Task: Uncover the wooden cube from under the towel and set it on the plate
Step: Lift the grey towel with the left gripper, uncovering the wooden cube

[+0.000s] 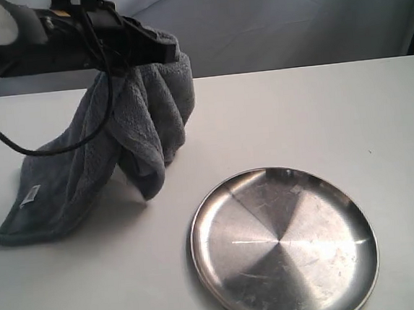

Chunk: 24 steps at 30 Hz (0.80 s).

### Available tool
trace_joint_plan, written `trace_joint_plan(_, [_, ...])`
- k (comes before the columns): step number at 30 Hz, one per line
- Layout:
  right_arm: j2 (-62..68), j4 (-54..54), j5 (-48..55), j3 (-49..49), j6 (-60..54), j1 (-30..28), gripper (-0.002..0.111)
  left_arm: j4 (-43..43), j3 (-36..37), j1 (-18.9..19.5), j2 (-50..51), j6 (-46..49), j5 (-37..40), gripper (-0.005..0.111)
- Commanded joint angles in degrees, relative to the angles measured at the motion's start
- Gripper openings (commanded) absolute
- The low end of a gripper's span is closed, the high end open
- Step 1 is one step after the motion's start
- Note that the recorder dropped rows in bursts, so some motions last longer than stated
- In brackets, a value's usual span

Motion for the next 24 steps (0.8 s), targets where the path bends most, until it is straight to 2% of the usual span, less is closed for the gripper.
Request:
trace_joint_plan(1, [-0.35, 0.27, -0.42, 0.21, -0.18, 0.11, 0.0, -0.45, -0.34, -0.19, -4.01, -0.53, 1.75, 0.0])
trace_joint_plan(17, [-0.35, 0.27, -0.42, 0.21, -0.18, 0.11, 0.0, -0.45, -0.34, -0.19, -7.88, -0.53, 4.14, 0.0])
trace_joint_plan(24, [-0.35, 0.27, -0.42, 0.21, -0.18, 0.11, 0.0, 1.13, -0.34, -0.19, -12.06, -0.49, -0.64, 0.0])
